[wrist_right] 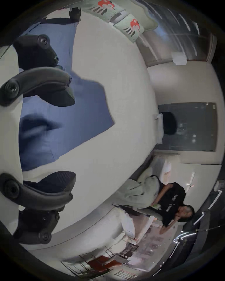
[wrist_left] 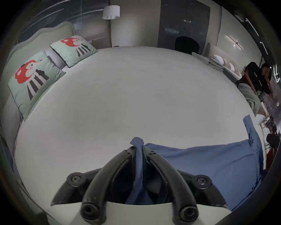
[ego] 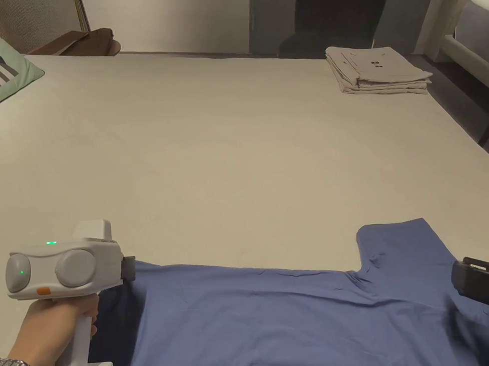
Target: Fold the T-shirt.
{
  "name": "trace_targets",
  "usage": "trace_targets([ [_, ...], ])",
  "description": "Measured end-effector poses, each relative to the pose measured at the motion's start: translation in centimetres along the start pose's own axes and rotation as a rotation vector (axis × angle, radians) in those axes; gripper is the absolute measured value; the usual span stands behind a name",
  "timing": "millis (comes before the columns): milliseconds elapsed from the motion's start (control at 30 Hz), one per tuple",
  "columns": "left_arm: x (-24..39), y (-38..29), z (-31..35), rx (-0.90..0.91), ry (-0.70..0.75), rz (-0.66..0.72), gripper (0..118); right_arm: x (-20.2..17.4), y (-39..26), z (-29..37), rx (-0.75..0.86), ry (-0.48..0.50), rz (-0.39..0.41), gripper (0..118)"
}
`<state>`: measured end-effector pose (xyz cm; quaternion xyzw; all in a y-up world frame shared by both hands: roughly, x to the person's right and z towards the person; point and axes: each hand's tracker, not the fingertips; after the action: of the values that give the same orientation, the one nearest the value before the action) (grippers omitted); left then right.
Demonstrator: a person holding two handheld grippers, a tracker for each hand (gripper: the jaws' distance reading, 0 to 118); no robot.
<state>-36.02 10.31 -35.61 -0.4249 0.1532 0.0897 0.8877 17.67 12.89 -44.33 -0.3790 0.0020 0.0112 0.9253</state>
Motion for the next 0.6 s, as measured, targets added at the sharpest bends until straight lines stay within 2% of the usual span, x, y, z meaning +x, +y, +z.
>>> trace_targets([
  [167,-0.2,0.0,-0.1,0.003,-0.008,0.001,4,1.1,0.1,-4.2,-0.256,0.0,-0.004,90],
  [200,0.0,-0.2,0.3,0.002,-0.006,0.002,4,1.1,-0.1,-4.9,-0.296,0.004,0.009,84],
  [233,0.0,-0.2,0.3,0.0,-0.003,0.002,4,1.1,-0.4,-5.7,-0.31,-0.003,0.017,78],
  [300,-0.1,-0.3,0.4,-0.004,-0.002,0.003,4,0.9,-0.4,-4.8,-0.245,-0.006,0.028,72],
  [333,-0.3,-0.3,0.4,-0.004,-0.003,0.004,4,0.8,-0.2,-4.2,-0.226,0.017,0.037,58],
  [367,-0.4,-0.3,0.6,-0.004,-0.003,0.004,4,0.7,0.0,-3.6,-0.2,0.058,0.046,33],
  [400,-0.5,-0.3,0.8,-0.002,-0.002,0.004,4,0.6,0.1,-3.0,-0.185,0.028,0.074,1],
  [433,-0.6,-0.3,1.0,0.0,-0.001,0.004,4,0.6,0.3,-2.4,-0.157,0.001,0.104,2],
  [600,-0.8,-0.3,3.7,0.035,-0.016,0.025,4,1.5,1.1,2.0,-0.077,0.068,0.085,2],
])
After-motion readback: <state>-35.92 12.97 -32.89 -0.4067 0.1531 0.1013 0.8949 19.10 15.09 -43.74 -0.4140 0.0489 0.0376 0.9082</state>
